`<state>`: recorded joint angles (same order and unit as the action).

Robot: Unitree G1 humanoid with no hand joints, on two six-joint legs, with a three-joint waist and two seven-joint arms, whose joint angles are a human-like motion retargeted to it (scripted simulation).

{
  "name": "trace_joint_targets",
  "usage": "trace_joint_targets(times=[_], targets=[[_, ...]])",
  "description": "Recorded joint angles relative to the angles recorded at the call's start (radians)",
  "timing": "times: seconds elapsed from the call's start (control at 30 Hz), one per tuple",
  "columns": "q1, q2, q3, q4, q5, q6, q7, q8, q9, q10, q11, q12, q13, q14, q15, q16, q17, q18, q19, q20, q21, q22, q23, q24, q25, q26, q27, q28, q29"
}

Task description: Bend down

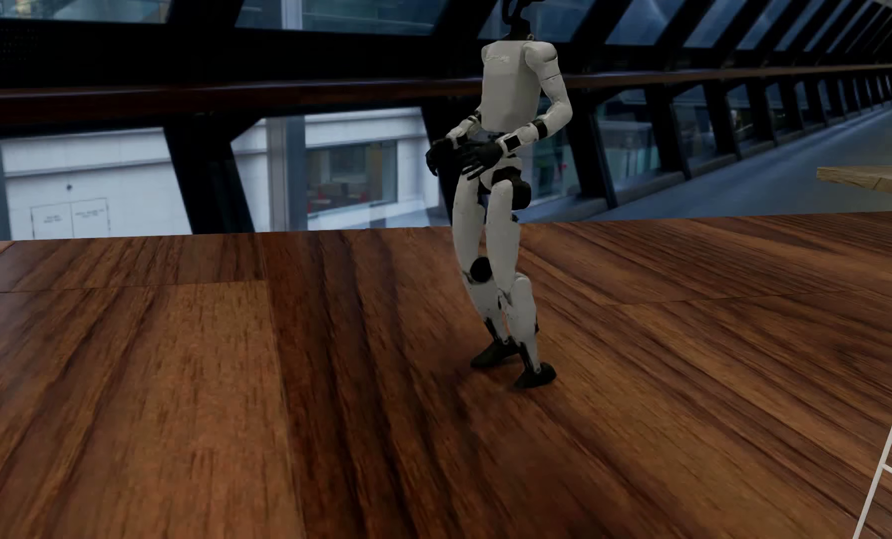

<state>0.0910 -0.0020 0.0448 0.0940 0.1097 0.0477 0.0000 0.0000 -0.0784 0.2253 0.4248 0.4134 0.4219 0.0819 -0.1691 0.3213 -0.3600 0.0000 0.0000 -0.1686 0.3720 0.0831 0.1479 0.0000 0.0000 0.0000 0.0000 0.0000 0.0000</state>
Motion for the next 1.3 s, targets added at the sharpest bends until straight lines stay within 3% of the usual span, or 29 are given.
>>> trace_joint_targets(times=[0.23,0.3,0.4,0.43,0.6,0.63,0.7,0.9,1.0,1.13,1.2,1.23,1.3], targets=[[-0.013,-0.01,0.005,0.005,0.005,0.007,0.0,0.0,0.005,-0.001,0.014,-0.002,-0.02,0.01,0.004,-0.008,-0.011,0.0,0.0,0.004,0.017,0.002,-0.006,0.0,0.0,0.0,0.0,0.0,0.0],[-0.009,0.022,-0.027,-0.009,-0.005,0.005,0.0,0.0,0.038,0.013,-0.071,-0.011,-0.025,0.007,0.056,-0.009,-0.022,0.0,0.0,0.004,0.018,0.012,-0.007,0.0,0.0,0.0,0.0,0.0,0.0],[-0.02,0.005,-0.021,-0.011,-0.003,0.006,0.0,0.0,0.054,0.01,0.02,-0.008,-0.026,0.015,0.014,-0.001,-0.02,0.0,0.0,0.001,-0.006,0.018,0.005,0.0,0.0,0.0,0.0,0.0,0.0],[-0.026,0.004,-0.025,-0.008,-0.003,0.01,0.0,0.0,0.064,0.012,-0.067,-0.009,-0.028,0.018,0.049,0.003,-0.021,0.0,0.0,-0.004,-0.013,0.018,0.002,0.0,0.0,0.0,0.0,0.0,0.0],[-0.08,-0.032,-0.035,-0.015,-0.006,0.021,0.0,0.0,0.191,-0.017,0.004,-0.097,-0.115,0.075,0.025,0.019,-0.031,0.0,0.0,-0.042,-0.028,0.049,0.021,0.0,0.0,0.0,0.0,0.0,0.0],[-0.118,-0.065,-0.038,-0.02,-0.015,0.018,0.0,0.0,0.212,0.264,0.006,-0.129,-0.151,0.122,0.035,0.024,-0.032,0.0,0.0,-0.051,-0.019,0.064,0.046,0.0,0.0,0.0,0.0,0.0,0.0],[-0.193,-0.138,-0.023,-0.016,-0.009,0.027,0.0,0.0,0.282,0.285,-0.006,-0.207,-0.229,0.099,0.091,0.026,-0.043,0.0,0.0,-0.073,-0.017,0.09,0.079,0.0,0.0,0.0,0.0,0.0,0.0],[-0.441,-0.353,-0.014,-0.012,-0.022,0.034,0.0,0.0,0.598,0.356,0.01,-0.556,-0.542,0.116,0.238,0.034,-0.096,0.0,0.0,-0.134,0.08,0.186,0.128,0.0,0.0,0.0,0.0,0.0,0.0],[-0.564,-0.466,-0.014,-0.018,-0.037,0.033,0.0,0.0,0.598,0.4,0.037,-0.798,-0.766,0.123,0.325,0.034,-0.114,0.0,0.0,-0.144,0.126,0.304,0.209,0.0,0.0,0.0,0.0,0.0,0.0],[-0.754,-0.686,-0.002,-0.006,-0.06,0.043,0.0,0.0,0.598,0.514,0.149,-1.145,-1.1,0.095,0.456,0.073,-0.158,0.0,0.0,-0.258,0.201,0.469,0.376,0.0,0.0,0.0,0.0,0.0,0.0],[-0.849,-0.782,0.003,0.013,-0.074,0.062,0.0,0.0,0.598,0.612,0.241,-1.316,-1.264,0.061,0.46,0.092,-0.194,0.0,0.0,-0.338,0.243,0.545,0.448,0.0,0.0,0.0,0.0,0.0,0.0],[-0.9,-0.831,0.008,0.04,-0.07,0.078,0.0,0.0,0.598,0.679,0.297,-1.398,-1.343,0.035,0.448,0.094,-0.204,0.0,0.0,-0.318,0.244,0.575,0.495,0.0,0.0,0.0,0.0,0.0,0.0],[-1.014,-0.948,0.001,0.048,-0.104,0.081,0.0,0.0,0.598,0.816,0.445,-1.554,-1.511,-0.039,0.392,0.108,-0.227,0.0,0.0,-0.425,0.311,0.659,0.564,0.0,0.0,0.0,0.0,0.0,0.0]])
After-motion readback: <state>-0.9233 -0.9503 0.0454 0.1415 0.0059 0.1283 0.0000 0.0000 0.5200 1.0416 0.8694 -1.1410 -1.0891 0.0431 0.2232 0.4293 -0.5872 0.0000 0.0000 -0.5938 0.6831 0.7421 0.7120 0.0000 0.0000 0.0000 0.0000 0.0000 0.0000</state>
